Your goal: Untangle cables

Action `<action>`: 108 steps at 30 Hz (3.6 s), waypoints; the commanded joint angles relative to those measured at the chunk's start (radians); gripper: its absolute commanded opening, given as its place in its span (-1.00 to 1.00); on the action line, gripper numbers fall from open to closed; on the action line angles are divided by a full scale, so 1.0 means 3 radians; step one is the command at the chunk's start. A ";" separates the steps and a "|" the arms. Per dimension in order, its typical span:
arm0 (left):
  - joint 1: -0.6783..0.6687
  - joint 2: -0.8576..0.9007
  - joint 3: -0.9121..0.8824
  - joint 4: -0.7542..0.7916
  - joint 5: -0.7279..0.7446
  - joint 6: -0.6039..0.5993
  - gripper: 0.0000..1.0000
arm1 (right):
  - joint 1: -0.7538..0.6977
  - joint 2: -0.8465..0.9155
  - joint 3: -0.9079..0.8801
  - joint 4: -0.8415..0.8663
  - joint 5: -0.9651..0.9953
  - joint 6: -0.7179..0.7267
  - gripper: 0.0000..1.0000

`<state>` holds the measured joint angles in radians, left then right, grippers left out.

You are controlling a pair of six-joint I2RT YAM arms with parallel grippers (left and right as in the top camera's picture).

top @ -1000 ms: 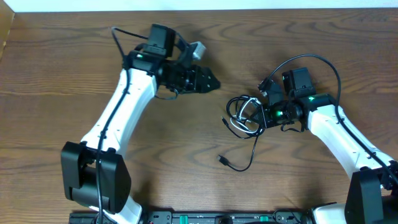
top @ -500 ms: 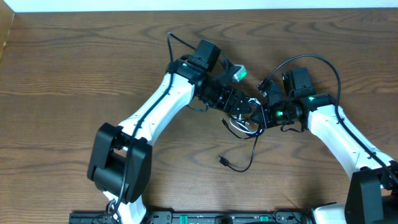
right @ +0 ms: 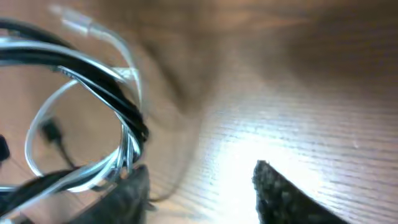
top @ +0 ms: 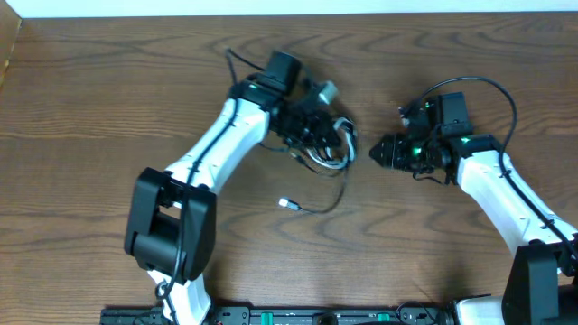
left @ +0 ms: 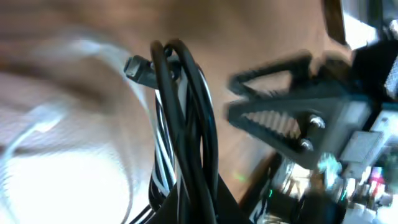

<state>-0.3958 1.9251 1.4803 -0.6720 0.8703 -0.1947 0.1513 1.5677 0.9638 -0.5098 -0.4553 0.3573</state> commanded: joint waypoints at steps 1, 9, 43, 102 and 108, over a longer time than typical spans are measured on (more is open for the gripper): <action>0.0198 0.0036 0.0034 0.0106 -0.0158 -0.0799 -0.85 | 0.0000 -0.0052 0.0070 0.0148 -0.0341 0.0263 0.22; 0.0334 0.0036 0.0034 0.0676 0.0128 -0.1910 -0.85 | 0.0287 -0.0022 0.0069 0.0608 -0.0459 0.0795 0.50; 0.0334 0.0034 0.0034 0.1427 0.0519 -0.3891 -0.85 | 0.0767 0.0121 0.0067 0.1422 0.0563 0.1587 -0.86; 0.0595 -0.0083 0.0034 -0.0599 0.0332 0.1825 -0.85 | -0.0806 -0.0971 0.0069 0.0453 -0.0898 -0.0022 -0.44; 0.0595 -0.0207 0.0034 -0.0595 0.1197 0.1743 -0.85 | -0.0383 -0.0926 0.0069 0.0473 -0.0895 -0.0220 0.05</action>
<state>-0.2173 1.9190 1.4872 -0.8494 0.9958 0.3225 -0.0116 1.2930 0.9718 -0.3729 -0.7212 0.3450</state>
